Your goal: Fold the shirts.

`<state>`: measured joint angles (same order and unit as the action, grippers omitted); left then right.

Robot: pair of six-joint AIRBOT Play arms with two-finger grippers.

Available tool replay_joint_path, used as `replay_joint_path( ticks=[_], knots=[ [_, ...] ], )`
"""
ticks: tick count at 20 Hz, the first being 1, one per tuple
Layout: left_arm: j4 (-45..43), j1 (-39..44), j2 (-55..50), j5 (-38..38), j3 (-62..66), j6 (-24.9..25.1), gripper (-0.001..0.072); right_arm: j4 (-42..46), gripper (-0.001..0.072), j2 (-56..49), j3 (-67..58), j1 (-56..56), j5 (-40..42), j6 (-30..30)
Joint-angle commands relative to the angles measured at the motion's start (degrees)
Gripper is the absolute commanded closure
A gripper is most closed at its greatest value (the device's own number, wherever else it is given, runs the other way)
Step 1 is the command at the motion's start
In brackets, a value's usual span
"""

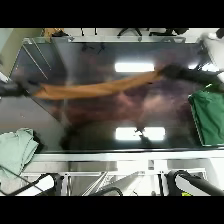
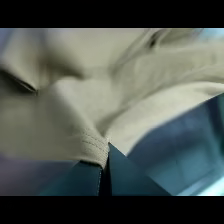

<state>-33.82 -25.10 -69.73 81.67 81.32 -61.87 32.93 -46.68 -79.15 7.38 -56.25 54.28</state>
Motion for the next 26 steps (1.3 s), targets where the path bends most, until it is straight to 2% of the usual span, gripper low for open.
replay_joint_path(
  ticks=[1, 4, 6, 8, 11, 15, 19, 22, 26],
  knots=[
    [8.5, -0.1, 13.4, -3.5, 12.3, -0.3, 0.0694, 3.0, 0.0687, 7.7, -18.1, 0.0, 2.5, -2.0],
    [5.0, -2.4, 21.8, -8.6, 19.6, -3.3, 0.0694, 8.9, 0.0687, 9.8, -28.6, 0.0, 2.7, -1.6],
    [3.0, -7.7, 24.6, -8.5, 23.2, -4.5, 0.0694, 12.3, 0.0687, 10.1, -31.9, 0.0, 2.7, -0.2],
    [0.9, -13.0, 25.5, -7.6, 24.5, -5.1, 0.0694, 14.8, 0.0687, 9.7, -32.1, 0.0, 2.3, -0.1],
    [0.9, -12.9, 23.5, -7.1, 19.9, -5.2, 0.0694, 17.5, 0.0687, 5.7, -32.0, 0.0, -0.6, 1.7],
    [-1.8, 0.2, 12.9, -6.9, 9.2, -1.5, 0.0694, 17.7, 0.0687, -6.0, -29.9, 0.0, -8.6, 4.5],
    [-15.9, 12.0, -2.8, -14.1, 2.2, -1.2, 0.0694, 20.0, 0.0688, -19.4, -20.0, 0.0, -6.6, 5.7],
    [-18.5, 13.9, -15.6, -17.7, 2.8, -1.4, 0.0694, 21.1, 0.0688, -30.4, -17.5, 0.0, -2.6, 7.4],
    [-18.6, 13.9, -31.3, -13.6, 11.9, -2.8, 0.0694, 18.4, 0.0688, -41.5, -18.2, 0.0, 3.5, 9.6]
  ],
)
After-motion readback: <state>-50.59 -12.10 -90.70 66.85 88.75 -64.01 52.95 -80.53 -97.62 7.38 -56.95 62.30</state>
